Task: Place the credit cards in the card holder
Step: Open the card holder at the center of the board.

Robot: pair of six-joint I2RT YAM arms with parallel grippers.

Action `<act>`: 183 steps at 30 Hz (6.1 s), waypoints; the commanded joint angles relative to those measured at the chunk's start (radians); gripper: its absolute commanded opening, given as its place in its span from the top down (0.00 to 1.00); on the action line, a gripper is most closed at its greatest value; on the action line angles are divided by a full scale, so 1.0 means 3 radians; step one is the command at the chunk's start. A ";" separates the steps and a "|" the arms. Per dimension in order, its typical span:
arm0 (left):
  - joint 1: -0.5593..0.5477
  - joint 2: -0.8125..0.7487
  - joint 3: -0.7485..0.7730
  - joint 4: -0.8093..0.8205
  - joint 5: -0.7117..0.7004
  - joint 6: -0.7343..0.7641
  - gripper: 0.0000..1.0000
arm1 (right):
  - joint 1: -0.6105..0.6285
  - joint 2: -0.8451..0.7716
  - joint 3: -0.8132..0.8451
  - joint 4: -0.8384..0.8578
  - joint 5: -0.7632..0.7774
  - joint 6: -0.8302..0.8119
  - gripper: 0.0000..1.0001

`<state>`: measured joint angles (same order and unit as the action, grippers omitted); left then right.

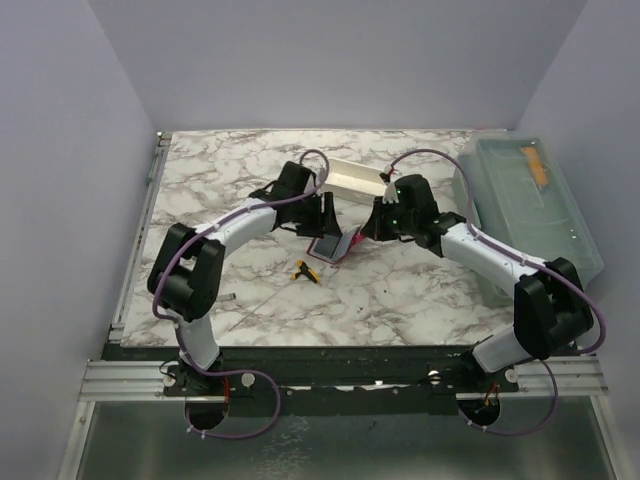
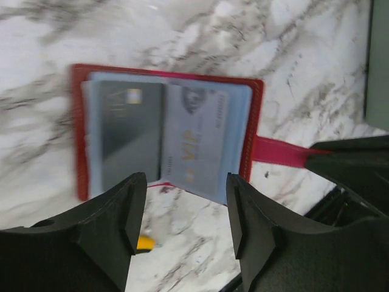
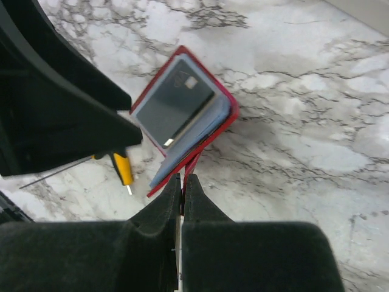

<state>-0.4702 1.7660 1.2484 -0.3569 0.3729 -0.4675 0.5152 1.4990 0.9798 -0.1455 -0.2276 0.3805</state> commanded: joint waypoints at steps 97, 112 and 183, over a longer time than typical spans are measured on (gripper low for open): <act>-0.0177 0.1109 0.0396 0.0443 0.0687 -0.0832 0.77 | -0.0582 0.0819 -0.0374 0.0768 -0.1183 0.0907 0.48; 0.0117 0.0407 0.0306 0.0446 0.0795 -0.0677 0.61 | -0.0523 0.1019 -0.0087 0.1162 -0.1725 0.1086 0.51; 0.0054 0.0674 0.0264 0.0421 0.0904 -0.0679 0.67 | -0.0546 0.0961 0.0287 -0.0066 -0.0831 0.0343 0.64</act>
<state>-0.4374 1.9888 1.3163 -0.2840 0.5953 -0.6720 0.3473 1.8397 1.0538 -0.1596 -0.4679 0.4892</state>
